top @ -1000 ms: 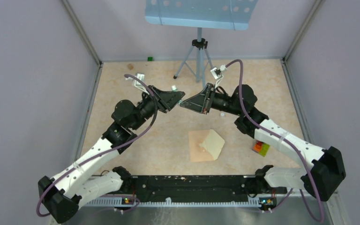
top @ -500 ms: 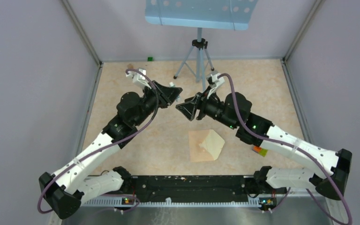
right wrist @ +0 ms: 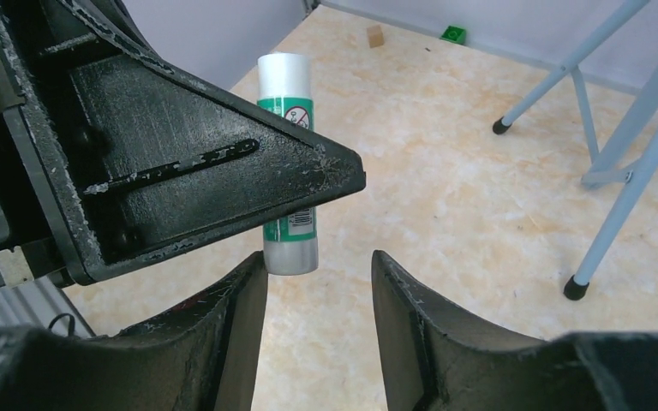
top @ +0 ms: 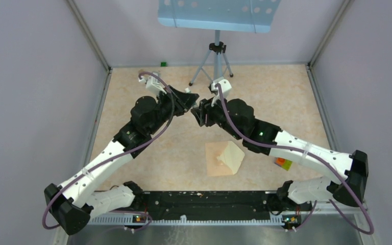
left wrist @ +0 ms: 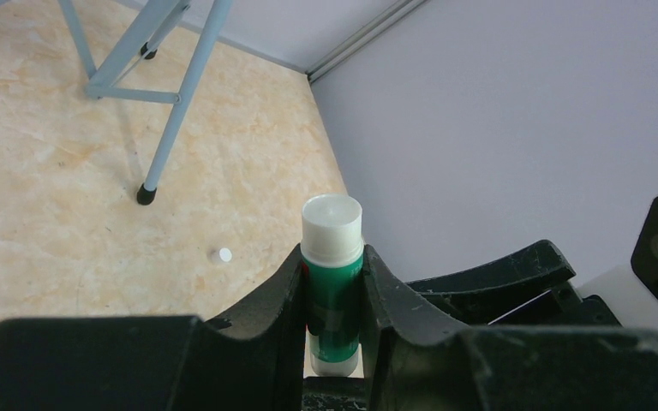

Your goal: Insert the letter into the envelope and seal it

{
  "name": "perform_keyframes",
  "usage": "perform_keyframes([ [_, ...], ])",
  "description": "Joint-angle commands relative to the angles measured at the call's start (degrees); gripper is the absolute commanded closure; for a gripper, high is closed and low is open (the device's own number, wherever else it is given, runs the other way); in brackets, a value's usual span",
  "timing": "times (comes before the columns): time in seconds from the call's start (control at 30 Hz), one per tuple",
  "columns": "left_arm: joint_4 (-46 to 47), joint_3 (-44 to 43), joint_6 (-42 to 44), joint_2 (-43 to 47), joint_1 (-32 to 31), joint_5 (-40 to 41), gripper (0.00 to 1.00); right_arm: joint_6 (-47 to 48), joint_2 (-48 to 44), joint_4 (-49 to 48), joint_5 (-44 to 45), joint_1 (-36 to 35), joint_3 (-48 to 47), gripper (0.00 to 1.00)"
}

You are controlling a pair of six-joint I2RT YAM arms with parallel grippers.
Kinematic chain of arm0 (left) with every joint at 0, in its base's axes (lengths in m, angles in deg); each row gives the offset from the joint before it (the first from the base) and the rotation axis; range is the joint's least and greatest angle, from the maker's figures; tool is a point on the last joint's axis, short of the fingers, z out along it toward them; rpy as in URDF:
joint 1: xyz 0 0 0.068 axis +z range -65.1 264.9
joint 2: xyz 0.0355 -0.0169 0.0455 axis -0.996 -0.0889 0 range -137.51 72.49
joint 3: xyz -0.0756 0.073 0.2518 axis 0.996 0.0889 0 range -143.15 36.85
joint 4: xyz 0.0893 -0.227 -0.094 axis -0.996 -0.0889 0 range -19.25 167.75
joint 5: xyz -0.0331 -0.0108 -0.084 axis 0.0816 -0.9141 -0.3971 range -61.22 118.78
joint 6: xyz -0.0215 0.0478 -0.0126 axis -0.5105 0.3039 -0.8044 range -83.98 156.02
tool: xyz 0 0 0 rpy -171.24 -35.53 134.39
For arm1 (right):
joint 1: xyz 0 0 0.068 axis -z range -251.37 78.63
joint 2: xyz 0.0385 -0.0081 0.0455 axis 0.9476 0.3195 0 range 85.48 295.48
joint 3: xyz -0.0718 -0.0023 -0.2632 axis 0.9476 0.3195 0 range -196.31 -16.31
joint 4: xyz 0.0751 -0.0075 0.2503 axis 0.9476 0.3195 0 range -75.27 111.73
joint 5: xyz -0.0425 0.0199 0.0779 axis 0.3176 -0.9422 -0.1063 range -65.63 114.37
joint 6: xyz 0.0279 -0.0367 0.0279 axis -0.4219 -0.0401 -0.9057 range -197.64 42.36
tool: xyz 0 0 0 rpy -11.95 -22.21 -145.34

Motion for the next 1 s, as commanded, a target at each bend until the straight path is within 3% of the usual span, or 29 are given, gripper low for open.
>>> perform_keyframes([
  [0.0, 0.88, -2.69, -0.52, -0.07, -0.06, 0.66, 1.00, 2.19, 1.22, -0.88, 2.65, -1.18, -4.44, 0.54],
  [0.3, 2.76, -1.38, 0.29, 1.07, -0.07, -1.51, 1.00, -1.09, 1.33, 0.82, -0.05, 0.66, -5.26, 0.85],
  [0.4, 7.31, 0.18, 2.61, 2.58, -0.07, -5.38, 1.00, -6.58, -0.66, -1.33, -13.25, 6.10, -2.88, 0.91],
  [0.63, 16.86, 4.75, 9.31, 7.93, -0.06, -14.49, 1.00, -23.07, -3.00, -17.02, -45.20, 18.39, 4.15, 0.93],
  [0.9, 18.81, 6.29, 11.21, 10.95, -0.07, -18.36, 1.00, -40.07, -0.75, -35.67, -59.84, 22.23, 7.98, 0.92],
  [0.97, 18.28, 6.54, 11.19, 11.37, -0.13, -17.37, 1.00, -41.15, -0.73, -36.07, -60.13, 22.46, 7.92, 0.86],
])
